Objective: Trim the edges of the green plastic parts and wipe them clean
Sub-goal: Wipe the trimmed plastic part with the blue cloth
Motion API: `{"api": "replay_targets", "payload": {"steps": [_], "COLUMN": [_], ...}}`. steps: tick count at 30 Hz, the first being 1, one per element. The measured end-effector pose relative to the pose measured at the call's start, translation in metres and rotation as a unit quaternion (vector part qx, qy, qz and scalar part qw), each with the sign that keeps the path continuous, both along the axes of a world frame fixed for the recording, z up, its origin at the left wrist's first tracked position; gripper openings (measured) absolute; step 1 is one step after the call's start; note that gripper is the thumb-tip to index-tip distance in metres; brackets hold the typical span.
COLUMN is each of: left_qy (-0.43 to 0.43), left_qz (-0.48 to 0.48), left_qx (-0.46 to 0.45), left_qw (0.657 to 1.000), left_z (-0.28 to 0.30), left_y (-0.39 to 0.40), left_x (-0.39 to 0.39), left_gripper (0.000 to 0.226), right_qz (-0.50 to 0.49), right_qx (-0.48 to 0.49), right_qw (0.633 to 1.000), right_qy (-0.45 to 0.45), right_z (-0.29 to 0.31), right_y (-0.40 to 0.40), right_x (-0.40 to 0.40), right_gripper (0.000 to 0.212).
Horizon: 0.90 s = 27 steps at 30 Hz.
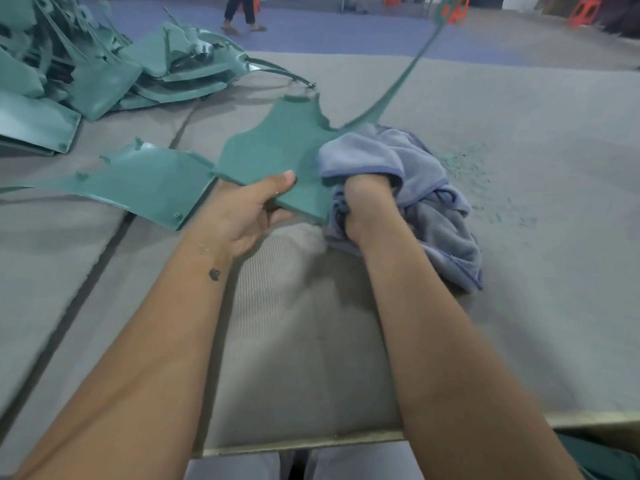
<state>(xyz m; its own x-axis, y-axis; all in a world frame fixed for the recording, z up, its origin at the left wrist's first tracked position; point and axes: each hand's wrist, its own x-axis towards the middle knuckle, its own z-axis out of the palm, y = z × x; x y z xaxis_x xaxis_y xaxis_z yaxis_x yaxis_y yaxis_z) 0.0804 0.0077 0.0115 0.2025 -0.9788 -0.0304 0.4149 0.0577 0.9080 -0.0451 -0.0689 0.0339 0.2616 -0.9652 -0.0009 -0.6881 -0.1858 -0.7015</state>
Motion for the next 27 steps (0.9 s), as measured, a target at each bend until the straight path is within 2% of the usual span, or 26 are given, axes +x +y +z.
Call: {"api": "replay_targets", "payload": {"steps": [1,2,3,5,7,8,9,11,12,14,15,16,18,21,23,25,27], "left_qy": [-0.003,-0.002,0.001,0.0,-0.025,-0.028,-0.006,0.093,0.13,0.126,0.097,0.06,-0.015,-0.108,-0.114,-0.068,-0.029], "left_qz": [0.013,0.025,0.034,0.032,0.015,0.01,0.006,0.017,0.033,0.052,0.047,0.034,0.027,0.076,0.101,0.104,0.105], "left_qx": [-0.005,-0.004,0.001,0.018,0.04,0.044,0.04,0.014,0.001,0.001,0.016,0.035,0.056,0.048,0.057,0.055,0.046], "left_qw": [1.0,1.0,0.999,0.999,0.999,0.999,0.999,0.995,0.991,0.991,0.994,0.997,0.998,0.99,0.987,0.991,0.993], "left_z": [-0.001,-0.001,-0.002,-0.003,-0.001,0.0,0.001,0.003,0.005,0.008,0.009,0.008,0.005,-0.002,-0.004,-0.005,-0.002], "left_y": [-0.002,-0.004,-0.005,-0.006,-0.005,-0.004,-0.003,0.001,0.003,0.007,0.008,0.009,0.007,0.002,-0.002,-0.006,-0.011], "left_x": [-0.001,0.0,0.001,0.003,0.002,0.002,0.005,0.016,0.023,0.034,0.034,0.03,0.021,0.012,0.012,0.01,0.004], "left_gripper": [0.02,0.018,0.017,0.014,0.014,0.015,0.02,0.043,0.053,0.061,0.056,0.045,0.021,0.017,0.02,0.024,0.03], "right_qz": [0.014,-0.012,0.007,0.062,0.043,0.056,0.024,0.045,-0.02,-0.067,-0.049,-0.041,-0.021,0.011,0.019,0.034,0.1], "right_qx": [0.041,0.035,0.038,-0.006,-0.036,-0.08,-0.071,-0.082,-0.057,-0.07,-0.09,-0.104,-0.138,-0.129,-0.159,-0.263,-0.243], "right_qw": [0.999,0.999,0.998,0.977,0.976,0.974,0.98,0.922,0.922,0.931,0.93,0.94,0.938,0.934,0.932,0.893,0.906], "right_qy": [0.015,0.015,0.056,0.203,0.211,0.206,0.186,0.376,0.382,0.353,0.353,0.321,0.316,0.332,0.326,0.363,0.333], "right_z": [0.002,-0.001,0.002,-0.003,-0.008,-0.007,-0.006,0.0,0.004,0.014,0.013,0.012,0.006,-0.01,-0.018,-0.022,-0.024], "right_y": [0.004,0.002,0.007,0.014,0.017,0.018,0.021,0.013,0.01,0.003,-0.003,-0.001,-0.004,0.015,0.02,0.024,0.031], "right_x": [0.007,0.008,0.009,0.008,0.002,0.002,-0.002,-0.012,-0.015,-0.016,-0.014,-0.011,-0.006,-0.009,-0.011,-0.006,0.008], "right_gripper": [0.026,0.018,0.022,0.032,0.032,0.032,0.033,0.046,0.061,0.088,0.087,0.078,0.06,0.048,0.047,0.053,0.057]}}
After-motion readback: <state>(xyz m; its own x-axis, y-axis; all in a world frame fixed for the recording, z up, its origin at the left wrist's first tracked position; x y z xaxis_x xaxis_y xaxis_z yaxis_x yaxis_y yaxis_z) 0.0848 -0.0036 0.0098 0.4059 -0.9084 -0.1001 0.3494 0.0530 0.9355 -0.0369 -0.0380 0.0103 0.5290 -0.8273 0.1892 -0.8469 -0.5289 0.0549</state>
